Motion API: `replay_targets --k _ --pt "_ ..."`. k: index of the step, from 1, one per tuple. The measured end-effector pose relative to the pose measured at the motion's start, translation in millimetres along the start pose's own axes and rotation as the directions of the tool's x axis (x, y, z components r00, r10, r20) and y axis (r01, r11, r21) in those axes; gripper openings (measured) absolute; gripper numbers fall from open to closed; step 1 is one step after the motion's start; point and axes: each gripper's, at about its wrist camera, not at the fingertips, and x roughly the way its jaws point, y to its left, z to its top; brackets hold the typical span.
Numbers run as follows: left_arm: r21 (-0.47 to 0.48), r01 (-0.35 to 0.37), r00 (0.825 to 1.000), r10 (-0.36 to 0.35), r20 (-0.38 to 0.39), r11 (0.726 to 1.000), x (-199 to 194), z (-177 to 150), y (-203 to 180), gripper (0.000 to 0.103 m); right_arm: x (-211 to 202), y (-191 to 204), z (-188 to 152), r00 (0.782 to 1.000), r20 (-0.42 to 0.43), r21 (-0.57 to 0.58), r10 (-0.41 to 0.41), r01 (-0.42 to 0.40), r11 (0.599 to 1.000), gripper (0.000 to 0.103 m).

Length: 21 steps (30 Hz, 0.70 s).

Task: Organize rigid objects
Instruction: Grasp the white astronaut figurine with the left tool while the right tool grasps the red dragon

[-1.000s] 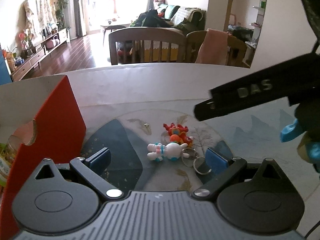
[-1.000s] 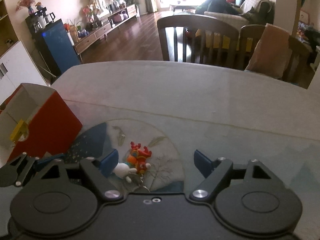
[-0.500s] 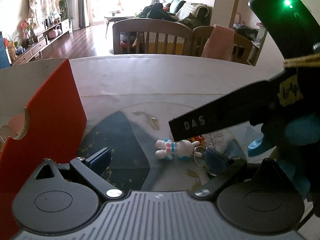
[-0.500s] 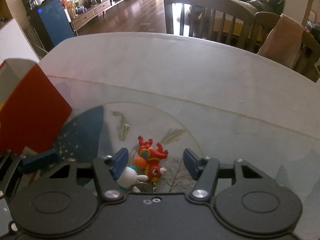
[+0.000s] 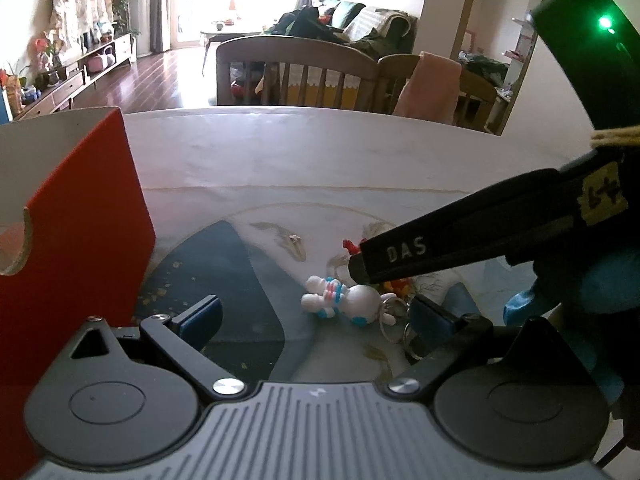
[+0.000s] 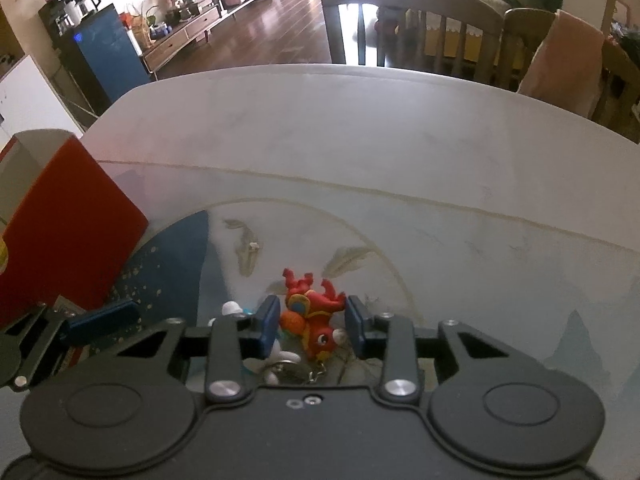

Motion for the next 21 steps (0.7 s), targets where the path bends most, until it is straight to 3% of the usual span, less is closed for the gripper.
replay_targets --k 13,21 --pt "-0.003 0.014 1.0 -0.014 -0.02 1.0 16.5 1.1 1.5 0.096 -23.1 -53.0 -17.2 0.998 0.021 0.045 -0.061 0.06 0.997 0.034" --pt "0.06 0.018 1.0 -0.016 -0.026 0.998 28.1 -0.3 -7.5 0.093 -28.2 -67.4 -25.1 0.999 0.022 0.075 -0.042 0.04 0.996 0.034"
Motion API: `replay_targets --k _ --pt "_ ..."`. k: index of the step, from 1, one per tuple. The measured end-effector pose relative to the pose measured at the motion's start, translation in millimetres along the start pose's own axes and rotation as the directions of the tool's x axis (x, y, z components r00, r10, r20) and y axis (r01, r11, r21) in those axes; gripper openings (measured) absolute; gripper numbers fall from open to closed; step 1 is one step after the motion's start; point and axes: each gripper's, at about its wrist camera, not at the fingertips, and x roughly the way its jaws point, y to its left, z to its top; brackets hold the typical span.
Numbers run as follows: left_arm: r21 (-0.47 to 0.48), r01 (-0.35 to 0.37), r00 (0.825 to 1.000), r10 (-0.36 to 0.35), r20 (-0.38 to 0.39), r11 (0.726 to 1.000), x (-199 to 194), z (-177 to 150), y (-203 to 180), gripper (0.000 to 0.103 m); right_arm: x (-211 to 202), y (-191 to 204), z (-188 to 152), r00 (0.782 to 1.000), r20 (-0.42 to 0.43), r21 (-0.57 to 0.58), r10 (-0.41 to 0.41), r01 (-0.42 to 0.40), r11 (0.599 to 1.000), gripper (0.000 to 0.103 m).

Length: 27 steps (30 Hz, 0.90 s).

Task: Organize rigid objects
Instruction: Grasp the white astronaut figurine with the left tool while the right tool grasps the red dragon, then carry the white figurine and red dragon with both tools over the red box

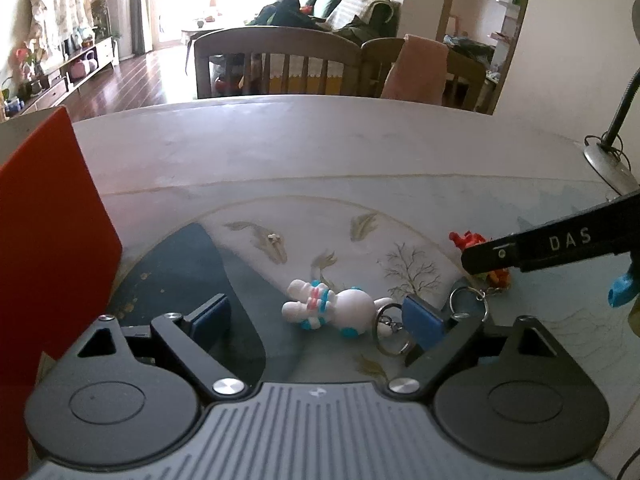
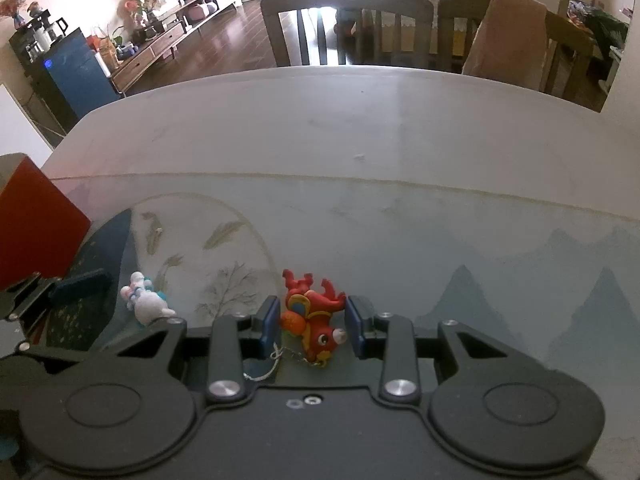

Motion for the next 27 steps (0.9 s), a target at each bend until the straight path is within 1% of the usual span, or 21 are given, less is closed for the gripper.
replay_targets --k 1,2,3,5,6,8,12,20,27 --pt "0.004 0.0 1.0 0.0 0.001 1.0 0.3 0.4 -0.4 0.089 0.0 0.9 -1.0 1.0 0.001 0.0 0.004 -0.004 1.0 0.034" --pt "0.016 -0.006 1.0 0.006 0.005 1.0 0.3 0.8 -1.3 0.081 0.0 2.7 -1.6 1.0 0.002 0.001 0.008 -0.008 1.0 0.034" --pt "0.029 -0.011 1.0 0.011 0.007 1.0 0.0 0.7 -2.8 0.078 -0.3 4.4 -1.9 1.0 0.003 0.004 0.012 -0.012 1.0 0.034" --pt "0.061 -0.014 1.0 0.013 0.008 0.998 -0.7 0.3 -6.9 0.063 0.0 6.9 -3.1 1.0 0.005 0.009 0.018 -0.018 1.0 0.034" --pt "0.072 -0.011 1.0 0.011 0.01 0.997 -1.4 0.0 -8.8 0.059 -1.0 7.6 -3.9 1.0 0.006 0.01 0.02 -0.02 1.0 0.034" --pt "0.087 -0.016 1.0 0.015 0.009 0.996 -1.9 -0.2 -12.5 0.058 -2.5 9.7 -6.0 1.0 0.007 0.015 0.028 -0.028 1.0 0.034" --pt "0.075 -0.032 0.999 0.032 0.002 0.997 -4.7 1.1 -12.4 0.058 -12.0 12.1 -10.1 0.999 0.019 0.031 0.047 -0.048 0.998 0.034" --pt "0.045 -0.004 1.0 0.004 -0.003 0.999 -26.9 0.8 -13.3 0.058 -40.6 24.4 -23.8 0.995 0.053 0.042 0.083 -0.086 0.995 0.034" --pt "0.031 0.02 1.0 -0.02 0.0 0.999 -57.4 0.7 -15.6 0.058 -77.0 36.0 -35.4 0.991 0.09 0.038 0.098 -0.102 0.994 0.034"
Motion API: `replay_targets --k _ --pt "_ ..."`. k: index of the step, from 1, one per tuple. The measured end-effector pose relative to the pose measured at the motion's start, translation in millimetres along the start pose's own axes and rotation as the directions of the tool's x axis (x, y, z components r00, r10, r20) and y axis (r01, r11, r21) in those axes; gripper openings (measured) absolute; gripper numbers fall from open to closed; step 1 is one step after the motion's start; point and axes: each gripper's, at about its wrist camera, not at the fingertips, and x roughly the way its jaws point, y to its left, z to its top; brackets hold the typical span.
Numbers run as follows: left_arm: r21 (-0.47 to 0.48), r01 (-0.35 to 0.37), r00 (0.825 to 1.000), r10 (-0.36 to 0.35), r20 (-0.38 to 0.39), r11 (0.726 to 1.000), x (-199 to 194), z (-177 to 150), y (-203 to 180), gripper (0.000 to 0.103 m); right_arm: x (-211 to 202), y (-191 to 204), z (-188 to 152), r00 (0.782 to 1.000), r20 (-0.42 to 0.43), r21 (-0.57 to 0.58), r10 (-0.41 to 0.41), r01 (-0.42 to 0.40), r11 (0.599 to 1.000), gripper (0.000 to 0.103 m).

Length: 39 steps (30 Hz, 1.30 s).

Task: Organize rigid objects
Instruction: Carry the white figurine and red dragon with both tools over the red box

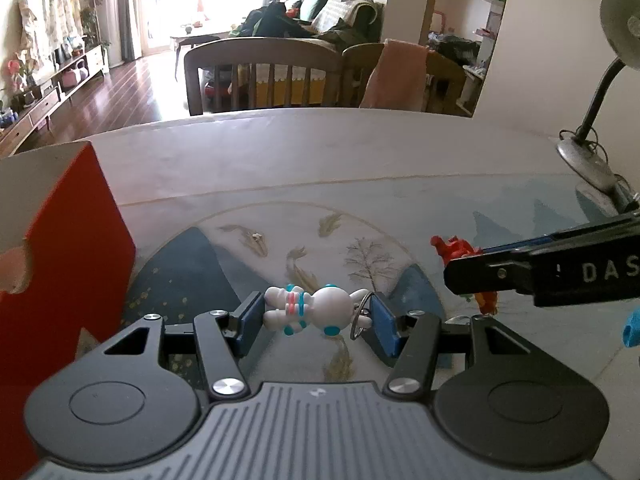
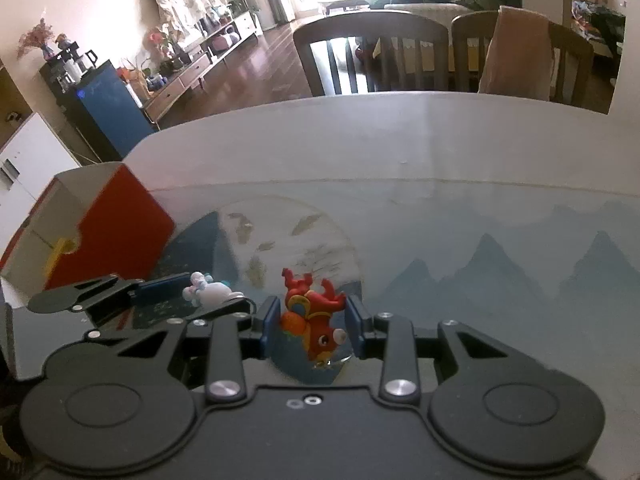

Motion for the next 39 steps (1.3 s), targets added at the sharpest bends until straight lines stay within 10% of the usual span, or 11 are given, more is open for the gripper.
replay_targets --k 20,39 --pt "-0.029 0.059 0.997 -0.058 0.048 0.998 -103.4 17.0 11.9 0.058 -89.9 60.9 -6.6 0.997 0.078 -0.048 0.014 -0.011 0.999 0.034" --pt "-0.069 0.043 0.995 -0.037 0.096 0.997 -178.7 42.2 116.6 0.058 -96.5 168.9 16.5 0.989 0.14 -0.132 0.041 -0.022 0.991 0.034"
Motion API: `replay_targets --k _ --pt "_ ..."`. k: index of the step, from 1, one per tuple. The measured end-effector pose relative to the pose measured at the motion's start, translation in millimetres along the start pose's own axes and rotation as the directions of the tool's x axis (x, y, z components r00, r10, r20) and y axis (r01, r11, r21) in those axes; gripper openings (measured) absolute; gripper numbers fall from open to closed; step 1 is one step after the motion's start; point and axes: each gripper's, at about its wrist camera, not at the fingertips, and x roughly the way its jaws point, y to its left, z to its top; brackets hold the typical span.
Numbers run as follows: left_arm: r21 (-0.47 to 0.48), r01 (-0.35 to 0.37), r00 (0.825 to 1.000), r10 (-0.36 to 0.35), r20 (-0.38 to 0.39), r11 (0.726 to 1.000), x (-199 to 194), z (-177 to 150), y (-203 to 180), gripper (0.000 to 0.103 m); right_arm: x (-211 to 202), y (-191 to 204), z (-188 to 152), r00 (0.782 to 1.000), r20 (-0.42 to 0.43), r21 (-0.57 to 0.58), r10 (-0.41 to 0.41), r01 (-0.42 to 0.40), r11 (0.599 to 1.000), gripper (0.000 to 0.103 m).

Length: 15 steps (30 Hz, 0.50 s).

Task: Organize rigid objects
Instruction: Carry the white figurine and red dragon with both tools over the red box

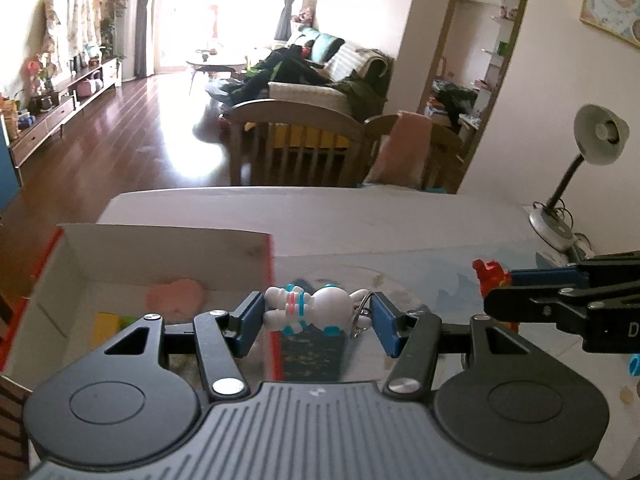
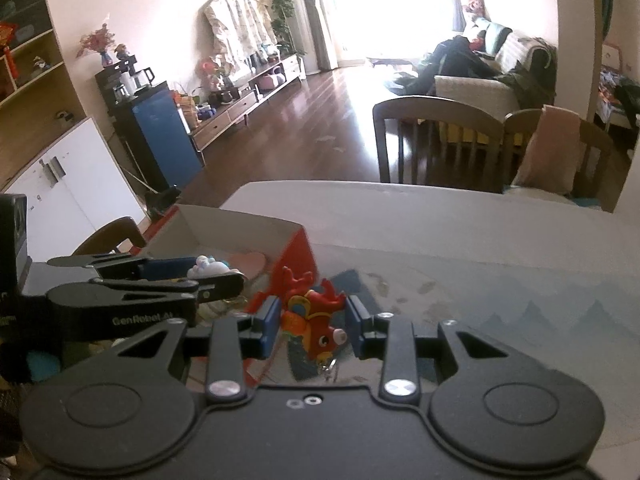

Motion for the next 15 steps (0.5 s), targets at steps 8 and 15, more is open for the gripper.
replay_targets --k 8,15 --pt "-0.009 -0.049 0.999 0.049 0.019 0.999 -17.8 8.1 58.8 0.058 22.7 44.4 15.7 1.0 0.006 -0.037 0.008 -0.008 0.999 0.034" --pt "-0.02 -0.084 0.996 0.084 0.021 0.996 -20.1 18.0 108.9 0.058 49.0 78.3 26.4 1.0 -0.001 -0.065 0.011 -0.011 0.998 0.034"
